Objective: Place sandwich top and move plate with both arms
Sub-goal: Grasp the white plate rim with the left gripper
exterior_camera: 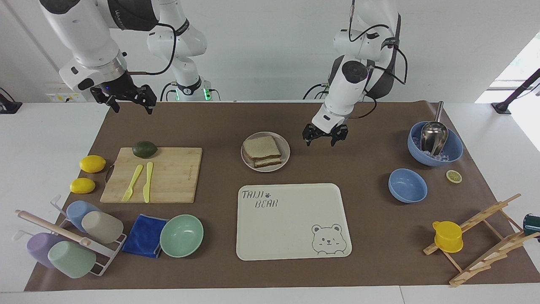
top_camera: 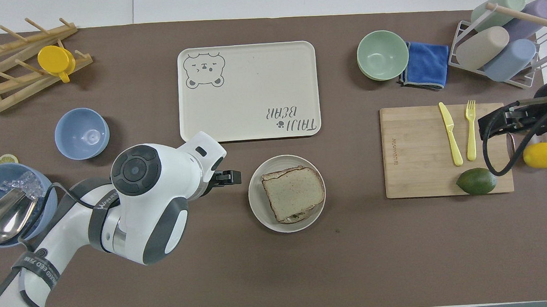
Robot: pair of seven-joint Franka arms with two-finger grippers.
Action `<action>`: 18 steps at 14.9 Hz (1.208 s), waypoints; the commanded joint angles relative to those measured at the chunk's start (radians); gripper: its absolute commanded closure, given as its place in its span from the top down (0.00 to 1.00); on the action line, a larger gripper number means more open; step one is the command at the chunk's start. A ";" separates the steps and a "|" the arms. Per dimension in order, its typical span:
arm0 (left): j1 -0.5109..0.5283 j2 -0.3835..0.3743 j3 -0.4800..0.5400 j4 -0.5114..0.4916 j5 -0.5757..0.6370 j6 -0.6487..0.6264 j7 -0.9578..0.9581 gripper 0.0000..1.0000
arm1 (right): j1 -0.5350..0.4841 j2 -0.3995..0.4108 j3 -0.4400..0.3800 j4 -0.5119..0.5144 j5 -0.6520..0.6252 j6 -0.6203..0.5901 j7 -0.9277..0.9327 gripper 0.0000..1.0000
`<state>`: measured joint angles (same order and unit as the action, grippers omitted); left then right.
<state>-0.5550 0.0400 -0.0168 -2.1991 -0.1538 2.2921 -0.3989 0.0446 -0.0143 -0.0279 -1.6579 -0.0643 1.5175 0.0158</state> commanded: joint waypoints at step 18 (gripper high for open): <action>-0.145 0.106 0.015 -0.065 -0.082 0.199 -0.011 0.70 | -0.020 -0.010 -0.046 0.015 0.040 0.023 -0.047 1.00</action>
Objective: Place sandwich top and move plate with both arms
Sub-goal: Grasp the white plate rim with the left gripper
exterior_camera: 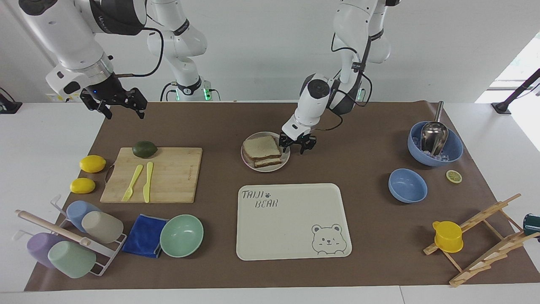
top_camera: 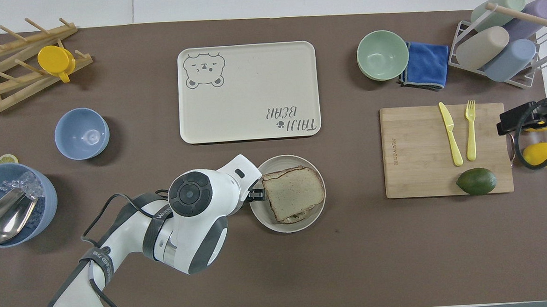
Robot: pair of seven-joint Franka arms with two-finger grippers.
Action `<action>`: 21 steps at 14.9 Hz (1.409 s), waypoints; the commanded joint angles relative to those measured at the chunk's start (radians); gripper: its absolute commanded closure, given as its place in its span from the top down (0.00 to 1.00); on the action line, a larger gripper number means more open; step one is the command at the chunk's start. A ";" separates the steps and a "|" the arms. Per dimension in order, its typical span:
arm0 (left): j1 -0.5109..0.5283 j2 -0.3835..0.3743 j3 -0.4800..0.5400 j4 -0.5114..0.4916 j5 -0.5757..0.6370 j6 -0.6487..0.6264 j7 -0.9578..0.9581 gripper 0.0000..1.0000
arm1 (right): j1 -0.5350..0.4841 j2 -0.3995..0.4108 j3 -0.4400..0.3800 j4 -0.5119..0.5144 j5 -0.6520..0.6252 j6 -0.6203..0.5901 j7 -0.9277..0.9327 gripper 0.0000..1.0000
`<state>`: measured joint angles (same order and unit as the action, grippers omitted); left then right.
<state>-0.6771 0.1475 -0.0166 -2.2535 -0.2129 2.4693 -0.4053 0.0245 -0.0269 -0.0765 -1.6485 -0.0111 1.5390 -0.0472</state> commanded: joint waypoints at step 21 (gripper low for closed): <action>-0.029 -0.002 0.015 0.000 -0.115 0.011 -0.003 0.00 | -0.005 -0.001 0.001 -0.001 -0.004 -0.013 0.021 1.00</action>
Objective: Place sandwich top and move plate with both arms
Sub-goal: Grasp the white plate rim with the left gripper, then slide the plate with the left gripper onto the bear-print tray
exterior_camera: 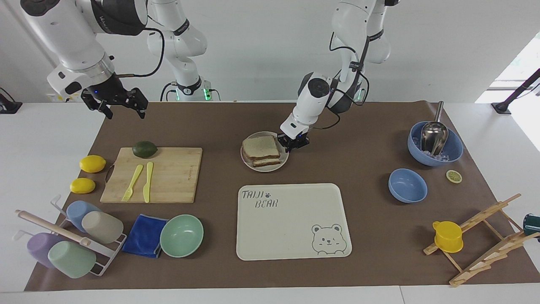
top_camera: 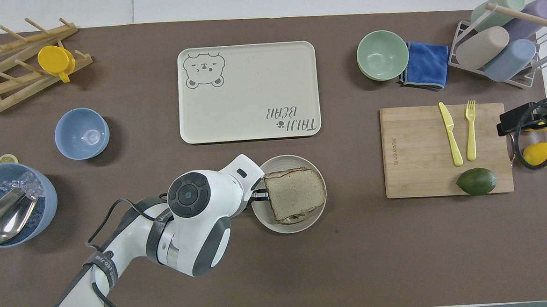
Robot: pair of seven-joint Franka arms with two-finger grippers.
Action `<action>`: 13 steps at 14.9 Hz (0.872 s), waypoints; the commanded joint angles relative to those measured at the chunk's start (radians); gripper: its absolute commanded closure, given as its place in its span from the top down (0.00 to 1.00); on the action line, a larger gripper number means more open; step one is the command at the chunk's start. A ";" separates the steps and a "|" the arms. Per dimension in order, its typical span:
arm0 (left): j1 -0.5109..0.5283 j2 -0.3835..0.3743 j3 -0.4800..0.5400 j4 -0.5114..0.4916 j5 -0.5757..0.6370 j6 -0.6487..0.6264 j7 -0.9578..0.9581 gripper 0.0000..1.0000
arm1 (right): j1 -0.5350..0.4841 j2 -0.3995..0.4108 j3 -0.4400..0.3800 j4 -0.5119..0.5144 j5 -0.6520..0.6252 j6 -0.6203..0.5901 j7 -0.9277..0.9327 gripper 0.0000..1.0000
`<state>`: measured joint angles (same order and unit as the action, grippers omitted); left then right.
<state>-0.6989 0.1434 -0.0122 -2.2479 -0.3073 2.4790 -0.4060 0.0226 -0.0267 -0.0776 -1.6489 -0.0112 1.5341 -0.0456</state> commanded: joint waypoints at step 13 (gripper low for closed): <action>0.102 -0.010 0.011 0.171 -0.038 -0.248 0.000 0.00 | -0.004 -0.001 0.002 0.001 -0.004 -0.008 0.021 1.00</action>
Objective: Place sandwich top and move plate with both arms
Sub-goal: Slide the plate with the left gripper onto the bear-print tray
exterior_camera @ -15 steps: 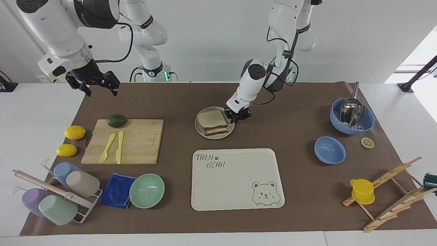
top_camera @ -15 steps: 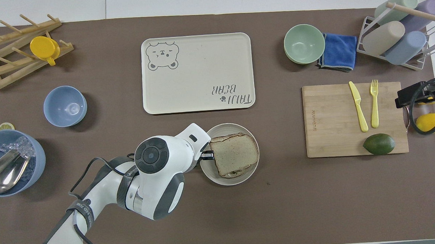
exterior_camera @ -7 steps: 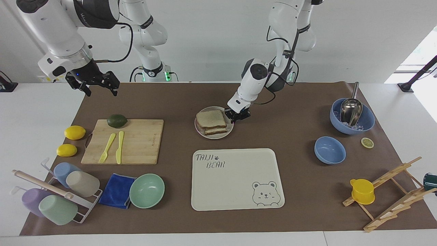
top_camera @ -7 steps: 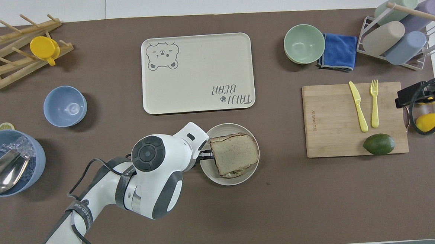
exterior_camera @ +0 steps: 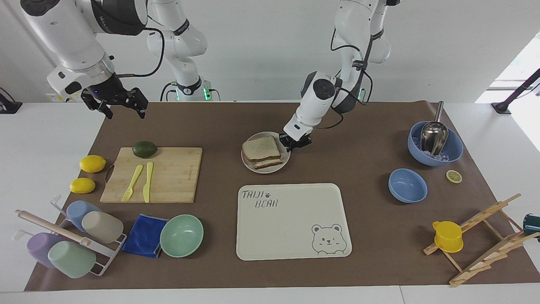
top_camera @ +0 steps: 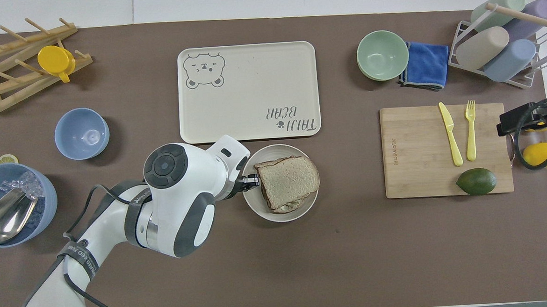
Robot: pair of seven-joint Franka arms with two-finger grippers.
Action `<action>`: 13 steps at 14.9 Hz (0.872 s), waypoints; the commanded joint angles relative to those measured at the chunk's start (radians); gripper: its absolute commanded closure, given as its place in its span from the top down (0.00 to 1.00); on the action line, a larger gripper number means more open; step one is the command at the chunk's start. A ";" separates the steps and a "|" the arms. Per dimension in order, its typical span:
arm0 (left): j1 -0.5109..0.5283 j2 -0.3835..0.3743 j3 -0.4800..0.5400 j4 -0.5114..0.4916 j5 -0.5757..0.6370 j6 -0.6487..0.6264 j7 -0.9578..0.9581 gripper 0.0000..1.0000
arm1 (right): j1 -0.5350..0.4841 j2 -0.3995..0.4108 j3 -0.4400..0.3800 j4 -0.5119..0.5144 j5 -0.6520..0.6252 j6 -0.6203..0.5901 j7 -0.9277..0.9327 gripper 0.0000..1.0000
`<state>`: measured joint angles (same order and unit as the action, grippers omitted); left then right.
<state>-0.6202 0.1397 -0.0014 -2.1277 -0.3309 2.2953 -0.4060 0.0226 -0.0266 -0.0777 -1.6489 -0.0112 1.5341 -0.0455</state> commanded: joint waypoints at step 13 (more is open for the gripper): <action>0.198 0.159 0.004 0.429 -0.033 -0.258 -0.004 0.00 | -0.004 -0.001 0.004 0.000 -0.004 -0.008 0.021 1.00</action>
<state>-0.4311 0.2442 0.0049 -1.7852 -0.3395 2.0684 -0.4061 0.0225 -0.0266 -0.0778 -1.6489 -0.0112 1.5341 -0.0454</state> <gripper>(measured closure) 0.956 0.000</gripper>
